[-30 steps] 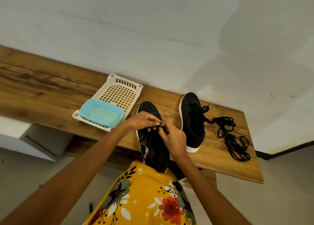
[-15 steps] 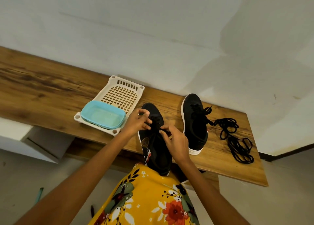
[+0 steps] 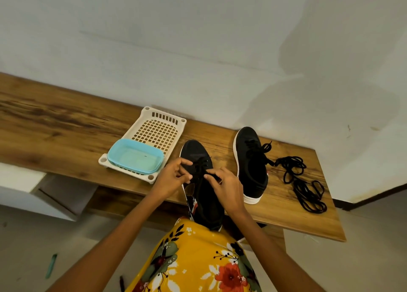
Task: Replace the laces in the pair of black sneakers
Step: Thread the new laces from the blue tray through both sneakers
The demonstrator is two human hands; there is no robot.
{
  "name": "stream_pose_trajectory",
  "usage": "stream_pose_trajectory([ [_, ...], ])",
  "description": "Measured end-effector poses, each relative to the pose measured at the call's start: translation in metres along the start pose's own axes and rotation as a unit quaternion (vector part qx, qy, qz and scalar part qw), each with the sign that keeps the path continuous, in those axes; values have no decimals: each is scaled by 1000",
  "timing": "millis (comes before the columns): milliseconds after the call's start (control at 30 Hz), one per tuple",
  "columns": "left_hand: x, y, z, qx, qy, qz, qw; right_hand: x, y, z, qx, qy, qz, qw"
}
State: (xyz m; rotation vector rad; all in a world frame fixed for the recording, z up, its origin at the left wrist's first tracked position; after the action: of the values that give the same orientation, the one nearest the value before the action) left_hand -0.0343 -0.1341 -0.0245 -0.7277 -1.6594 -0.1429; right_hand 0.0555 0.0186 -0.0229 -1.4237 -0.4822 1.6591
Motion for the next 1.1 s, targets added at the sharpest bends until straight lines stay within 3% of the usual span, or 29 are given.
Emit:
stream_pose_trajectory([
  [200,2,-13,-4,-50,3,119,992,-1,2,2,4,53,55,997],
  [400,25,-10,-16,-98,81,-25,992,-5,0,9,-18,86,39,995],
  [533,40,1,-16,-138,117,-38,983,-6,-3,10,-37,78,28,996],
  [567,40,2,-13,-118,123,-26,985,-6,-4,11,-42,76,29,996],
  [633,34,0,-8,5,116,-34,993,-4,-3,11,-48,77,37,995],
  [700,23,-6,-7,162,51,-83,982,-3,-3,11,-47,77,41,995],
  [733,16,-8,-7,194,13,-99,976,-3,-2,11,-41,75,43,995],
  [767,8,-9,-7,182,-19,-96,978,-2,-2,10,-31,70,46,996],
  [867,-12,-1,-5,51,-40,29,997,-3,2,5,10,44,45,998],
  [1000,-13,11,-3,69,12,94,993,-6,9,-2,63,8,2,998],
  [1100,-5,11,-5,27,48,105,993,-9,12,-4,91,8,-42,995],
])
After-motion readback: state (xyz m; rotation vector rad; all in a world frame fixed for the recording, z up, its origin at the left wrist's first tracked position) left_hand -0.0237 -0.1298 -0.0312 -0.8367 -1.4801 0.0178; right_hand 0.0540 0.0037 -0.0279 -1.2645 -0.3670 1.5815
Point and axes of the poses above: each hand's wrist, its own z-axis towards the middle knuckle, its own y-axis out of the palm, x = y × z, the point moved 1 cm from there along z, towards the middle knuckle, and after that the axes turned 9 degrees about -y, right-handed, at the moved point
